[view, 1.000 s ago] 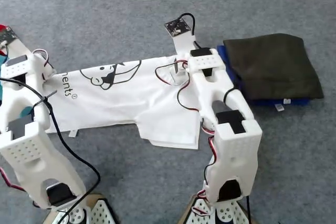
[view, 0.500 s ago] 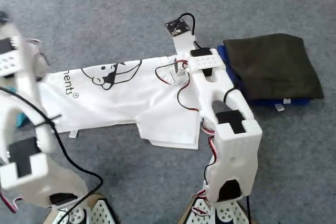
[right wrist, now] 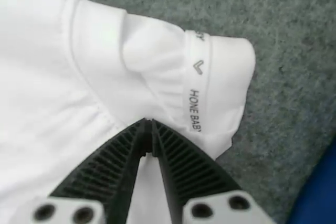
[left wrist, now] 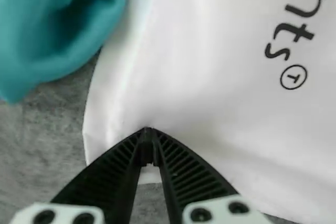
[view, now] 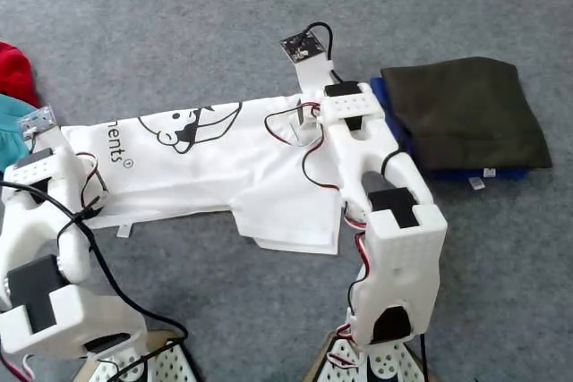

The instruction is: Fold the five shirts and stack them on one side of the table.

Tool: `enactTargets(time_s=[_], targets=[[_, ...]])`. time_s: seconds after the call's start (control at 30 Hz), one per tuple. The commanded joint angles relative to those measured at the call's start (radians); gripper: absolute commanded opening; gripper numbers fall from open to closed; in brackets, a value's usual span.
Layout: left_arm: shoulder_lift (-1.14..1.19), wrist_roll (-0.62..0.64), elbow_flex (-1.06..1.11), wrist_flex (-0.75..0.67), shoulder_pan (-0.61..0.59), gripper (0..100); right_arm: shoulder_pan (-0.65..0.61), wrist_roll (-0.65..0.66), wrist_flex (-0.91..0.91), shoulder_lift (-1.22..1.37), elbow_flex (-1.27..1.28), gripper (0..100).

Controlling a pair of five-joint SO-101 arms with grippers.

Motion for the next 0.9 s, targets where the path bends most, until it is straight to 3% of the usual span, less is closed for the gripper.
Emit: enactTargets(time_s=[0.0,0.27,0.57,0.67,0.87], targets=[[-0.006,-0.034,0.01,0.011,-0.03,3,0.009,0.008,0.002,-0.002,-0.05,1.5],[-0.008,-0.032,-0.094,0.112,-0.019,3,0.018,0.084,0.031,-0.071,-0.042,1.4],[-0.063,0.002,-0.033,-0.058,-0.018,3,0.038,0.127,0.058,-0.325,-0.002,1.5],[-0.157,0.002,0.041,-0.1,-0.018,3,0.041,0.121,0.089,-0.292,0.021,1.5],[-0.384,0.008,0.216,-0.158,0.058,3,0.132,0.083,-0.044,-0.091,0.062,1.4]])
